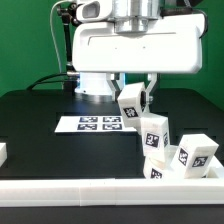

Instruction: Assemble stool

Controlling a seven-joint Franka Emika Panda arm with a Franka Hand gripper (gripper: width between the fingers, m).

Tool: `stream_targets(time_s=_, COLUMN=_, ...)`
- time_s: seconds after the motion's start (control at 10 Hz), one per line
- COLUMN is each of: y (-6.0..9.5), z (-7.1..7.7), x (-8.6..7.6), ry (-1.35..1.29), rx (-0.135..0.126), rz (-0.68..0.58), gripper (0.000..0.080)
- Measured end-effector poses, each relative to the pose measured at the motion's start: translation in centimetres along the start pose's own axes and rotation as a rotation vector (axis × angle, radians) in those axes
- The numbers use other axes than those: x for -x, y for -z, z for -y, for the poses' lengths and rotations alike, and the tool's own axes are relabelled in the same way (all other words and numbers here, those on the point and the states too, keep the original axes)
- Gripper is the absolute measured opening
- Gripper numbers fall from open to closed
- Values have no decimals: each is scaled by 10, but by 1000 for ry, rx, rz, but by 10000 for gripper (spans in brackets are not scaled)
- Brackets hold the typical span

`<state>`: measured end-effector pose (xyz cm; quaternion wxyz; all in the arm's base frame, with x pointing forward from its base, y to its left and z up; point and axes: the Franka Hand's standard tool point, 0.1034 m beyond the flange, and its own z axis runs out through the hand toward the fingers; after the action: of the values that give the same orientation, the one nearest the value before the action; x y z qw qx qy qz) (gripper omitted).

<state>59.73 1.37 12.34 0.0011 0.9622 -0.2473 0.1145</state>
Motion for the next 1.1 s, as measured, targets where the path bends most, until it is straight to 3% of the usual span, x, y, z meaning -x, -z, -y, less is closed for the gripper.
stream_targets(time_s=0.2, y=-5, z=-9, x=2, ry=10, rx=9, rz=-6, gripper=327)
stream_targets(time_s=0.5, y=0, z=-13, x=37, ry=-20, rx=-1, rz=26, gripper=327)
stream_targets(time_s=0.6, y=1, z=-14, x=40, ry=-26, rx=-2, rz=31, gripper=327)
stream_targets(time_s=1.0, y=3, z=28, x=51, ry=-94, rx=-14, rz=40, gripper=327)
stream_targets(time_s=1.1, y=2, z=25, x=50, ry=-85, rx=-13, rz=39, gripper=327)
